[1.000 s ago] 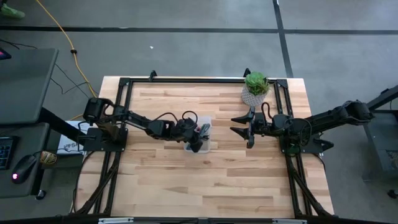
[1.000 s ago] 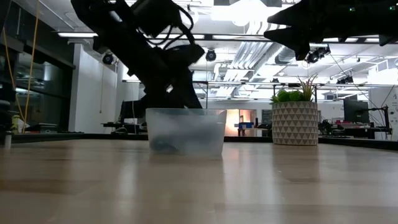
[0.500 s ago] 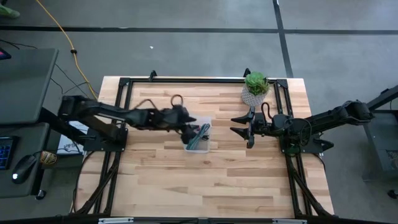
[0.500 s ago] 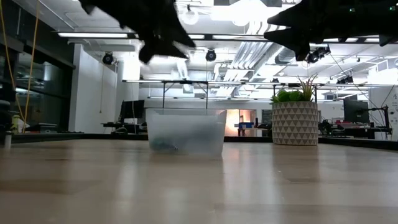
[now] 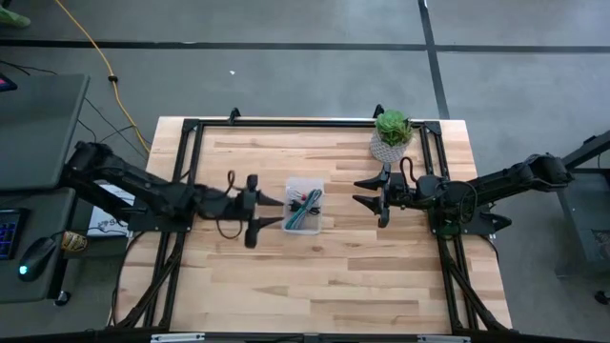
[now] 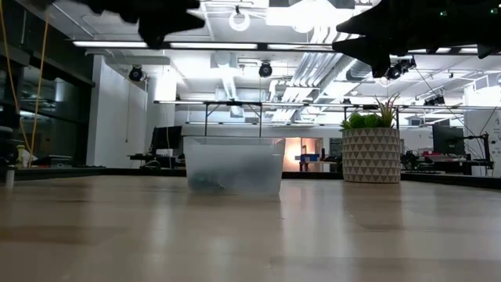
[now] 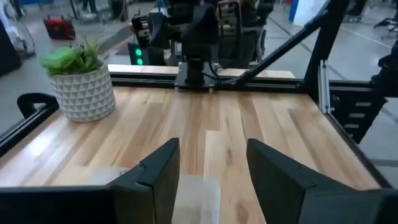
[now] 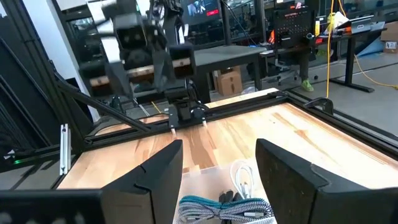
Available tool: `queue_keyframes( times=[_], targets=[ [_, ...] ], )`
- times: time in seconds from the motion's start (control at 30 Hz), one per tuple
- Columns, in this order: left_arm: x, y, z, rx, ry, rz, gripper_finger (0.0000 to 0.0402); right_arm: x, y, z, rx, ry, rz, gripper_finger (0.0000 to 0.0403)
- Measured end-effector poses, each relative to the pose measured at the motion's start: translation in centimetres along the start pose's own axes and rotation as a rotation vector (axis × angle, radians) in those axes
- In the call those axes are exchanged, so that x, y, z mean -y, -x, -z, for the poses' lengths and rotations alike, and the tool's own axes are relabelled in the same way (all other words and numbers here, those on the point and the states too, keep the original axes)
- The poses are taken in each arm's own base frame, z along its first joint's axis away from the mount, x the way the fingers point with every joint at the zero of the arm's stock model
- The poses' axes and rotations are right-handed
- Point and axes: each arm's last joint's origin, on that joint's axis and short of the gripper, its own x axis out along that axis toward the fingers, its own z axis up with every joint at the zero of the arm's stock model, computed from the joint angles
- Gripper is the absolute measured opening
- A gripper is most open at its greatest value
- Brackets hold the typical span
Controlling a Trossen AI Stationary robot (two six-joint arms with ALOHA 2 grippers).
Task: Pick and place USB-C Cables
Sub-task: Return to Home Position
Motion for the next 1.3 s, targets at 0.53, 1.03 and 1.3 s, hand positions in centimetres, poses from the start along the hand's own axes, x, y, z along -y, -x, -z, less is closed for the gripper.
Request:
queue_keyframes(
  times=[0.53, 1.03, 1.3],
  targets=[
    [-3.0, 5.1, 1.7, 0.188, 0.000, 0.015, 0.0168, 0.0, 0.0, 0.0, -0.004, 0.001, 0.000, 0.0195],
    [-3.3, 6.8, 1.9, 0.175, 0.007, -0.023, 0.0168, 0.0, 0.0, 0.1, -0.007, 0.002, 0.001, 0.0195],
    [-3.6, 7.1, 2.5, 0.143, -0.054, -0.111, 0.0140, 0.0, 0.0, 0.1, -0.009, 0.006, 0.002, 0.0195]
  ],
)
